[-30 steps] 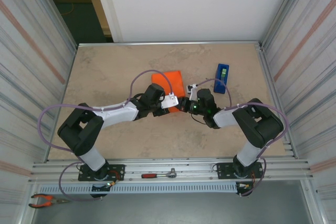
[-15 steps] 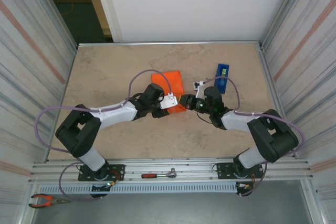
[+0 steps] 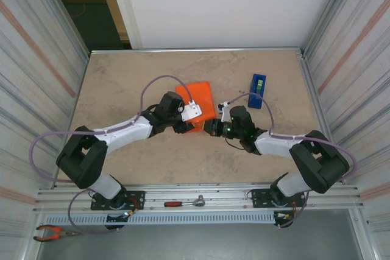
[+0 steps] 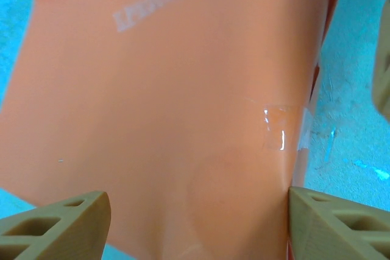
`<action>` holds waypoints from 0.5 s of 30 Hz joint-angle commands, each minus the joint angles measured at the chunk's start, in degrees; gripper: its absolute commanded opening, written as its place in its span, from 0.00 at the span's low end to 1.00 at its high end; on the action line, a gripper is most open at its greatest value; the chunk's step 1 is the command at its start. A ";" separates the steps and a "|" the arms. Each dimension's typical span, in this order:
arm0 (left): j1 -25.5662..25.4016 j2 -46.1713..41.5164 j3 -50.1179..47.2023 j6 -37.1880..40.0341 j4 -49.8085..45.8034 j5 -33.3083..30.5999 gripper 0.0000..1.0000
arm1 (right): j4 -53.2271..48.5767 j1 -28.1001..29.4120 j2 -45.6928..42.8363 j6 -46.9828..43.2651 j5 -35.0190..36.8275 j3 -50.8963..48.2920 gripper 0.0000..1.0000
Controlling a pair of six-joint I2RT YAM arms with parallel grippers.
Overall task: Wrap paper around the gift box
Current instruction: Stick the wrapping paper to the gift box.
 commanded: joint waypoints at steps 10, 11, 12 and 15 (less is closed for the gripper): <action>8.03 -11.60 -2.58 -17.14 7.57 0.02 0.79 | -0.98 0.43 5.89 -2.31 0.11 6.71 0.00; 8.24 -12.25 -2.89 -17.72 7.40 -0.59 0.80 | -0.99 0.46 6.29 -2.19 0.21 6.88 0.00; 8.43 -12.95 -3.32 -18.22 7.35 -1.28 0.80 | -1.07 0.43 6.77 -2.21 0.09 7.12 0.00; 8.93 -14.83 -4.68 -20.56 7.77 -3.86 0.83 | -1.47 0.41 8.20 -2.22 0.04 7.83 0.00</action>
